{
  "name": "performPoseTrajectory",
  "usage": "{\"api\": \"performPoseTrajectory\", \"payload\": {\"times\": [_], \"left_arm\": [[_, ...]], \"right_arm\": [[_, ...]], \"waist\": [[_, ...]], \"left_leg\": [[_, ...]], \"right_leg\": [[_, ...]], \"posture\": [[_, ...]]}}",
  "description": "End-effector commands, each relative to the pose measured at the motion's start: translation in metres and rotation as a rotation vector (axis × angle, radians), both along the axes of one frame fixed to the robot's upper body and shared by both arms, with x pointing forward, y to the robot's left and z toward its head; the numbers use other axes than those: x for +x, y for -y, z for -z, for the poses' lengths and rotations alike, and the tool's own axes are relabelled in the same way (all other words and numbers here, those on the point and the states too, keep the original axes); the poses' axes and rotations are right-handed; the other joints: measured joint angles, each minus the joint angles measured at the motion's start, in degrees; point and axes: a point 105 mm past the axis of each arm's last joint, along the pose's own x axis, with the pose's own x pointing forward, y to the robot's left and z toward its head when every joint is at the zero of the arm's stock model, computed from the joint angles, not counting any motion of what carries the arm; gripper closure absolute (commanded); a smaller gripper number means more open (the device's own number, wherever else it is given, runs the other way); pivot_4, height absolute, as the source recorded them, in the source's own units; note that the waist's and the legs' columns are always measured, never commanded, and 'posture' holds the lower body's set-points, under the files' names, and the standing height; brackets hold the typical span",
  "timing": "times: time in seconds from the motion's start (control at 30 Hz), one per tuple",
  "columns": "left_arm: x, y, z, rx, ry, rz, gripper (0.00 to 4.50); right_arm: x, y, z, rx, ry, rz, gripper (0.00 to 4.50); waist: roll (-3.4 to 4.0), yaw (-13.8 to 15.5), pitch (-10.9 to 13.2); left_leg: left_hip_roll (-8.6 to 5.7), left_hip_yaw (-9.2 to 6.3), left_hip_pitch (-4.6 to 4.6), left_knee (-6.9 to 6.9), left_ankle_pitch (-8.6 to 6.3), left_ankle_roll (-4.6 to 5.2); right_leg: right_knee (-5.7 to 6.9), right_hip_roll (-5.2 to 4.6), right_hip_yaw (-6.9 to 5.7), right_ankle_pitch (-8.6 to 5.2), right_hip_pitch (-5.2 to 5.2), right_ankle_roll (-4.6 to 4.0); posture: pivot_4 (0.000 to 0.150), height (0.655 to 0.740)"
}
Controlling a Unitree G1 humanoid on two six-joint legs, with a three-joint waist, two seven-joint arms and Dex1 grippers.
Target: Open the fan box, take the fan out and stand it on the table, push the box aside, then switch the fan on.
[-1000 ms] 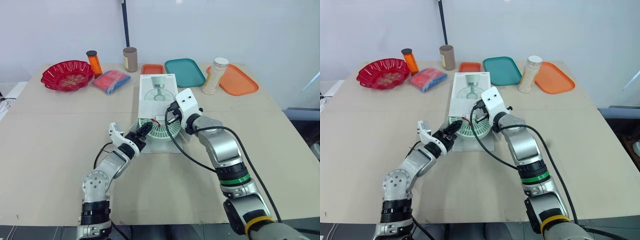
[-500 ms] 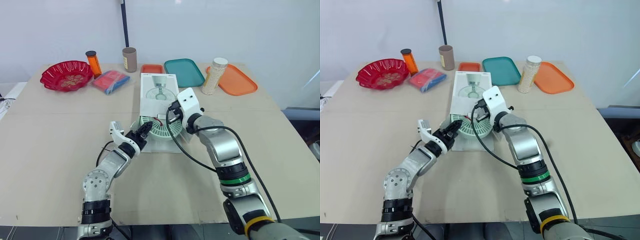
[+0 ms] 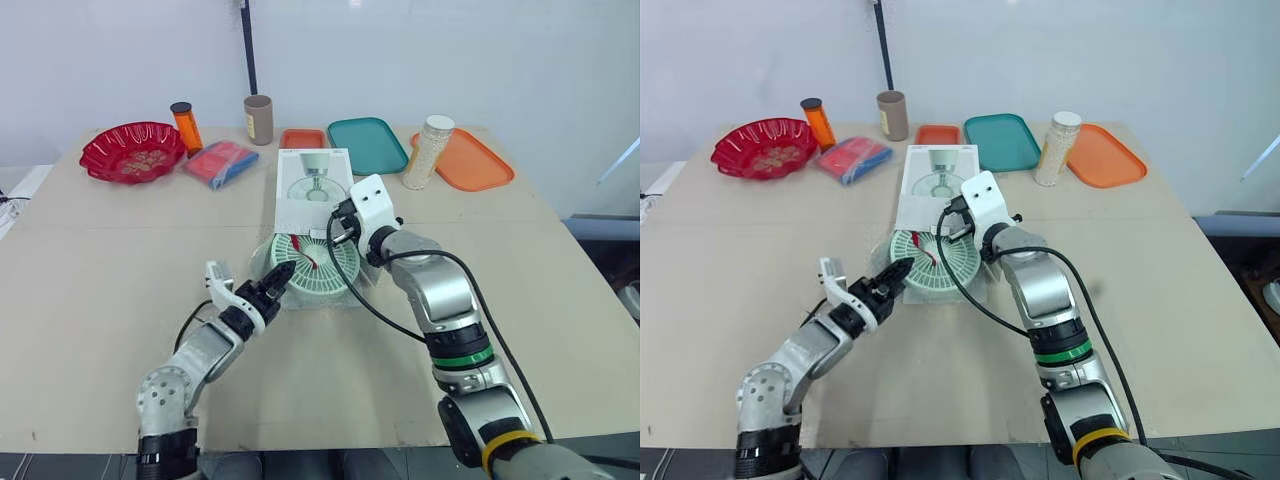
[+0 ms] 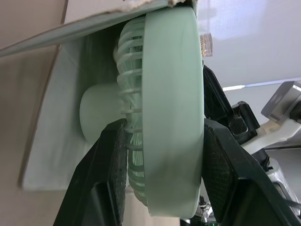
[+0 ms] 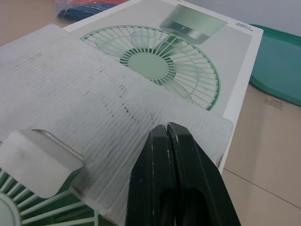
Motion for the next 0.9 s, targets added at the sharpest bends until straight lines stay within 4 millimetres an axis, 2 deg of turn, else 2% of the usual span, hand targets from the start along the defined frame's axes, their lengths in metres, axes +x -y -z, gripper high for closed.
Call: {"api": "performPoseTrajectory", "payload": {"times": [0.03,0.37,0.5,0.73,0.9], "left_arm": [[-0.009,-0.014,0.016,0.071,-0.075,-0.032,2.83],[-0.024,-0.015,0.02,0.117,-0.083,0.005,2.83],[-0.048,-0.009,0.023,0.0,-0.161,0.071,2.83],[-0.052,-0.021,0.029,0.046,-0.194,0.044,2.83],[-0.06,-0.022,0.027,0.054,-0.201,0.055,2.83]], "right_arm": [[0.001,0.0,0.011,-0.01,-0.05,0.006,4.5],[0.002,-0.001,0.008,-0.017,-0.041,0.013,4.5],[0.004,-0.001,0.006,-0.018,-0.034,0.014,4.5],[0.003,-0.006,0.006,-0.015,-0.037,-0.001,4.5],[0.003,-0.008,0.004,-0.013,-0.033,-0.006,4.5]], "waist": [[0.01,0.0,0.0],[0.0,0.0,-0.01],[0.0,-0.01,-0.01],[0.0,0.1,-0.01],[0.01,0.01,-0.01]], "left_leg": [[0.01,0.0,0.02,-0.04,0.0,0.0],[0.01,0.05,0.07,-0.06,0.0,0.0],[0.03,0.09,0.08,-0.09,-0.01,0.02],[0.03,0.11,0.14,-0.1,-0.03,0.03],[0.06,0.15,0.17,-0.16,-0.03,0.03]], "right_leg": [[0.0,0.01,0.0,0.0,0.0,-0.01],[0.0,0.01,0.05,0.0,0.01,-0.02],[-0.01,0.0,0.08,-0.01,0.0,-0.02],[-0.01,0.0,0.08,-0.02,0.04,-0.04],[-0.02,0.02,0.11,-0.03,0.03,-0.07]], "posture": [[0.15,0.74],[0.15,0.74],[0.15,0.74],[0.15,0.74],[0.15,0.74]]}}
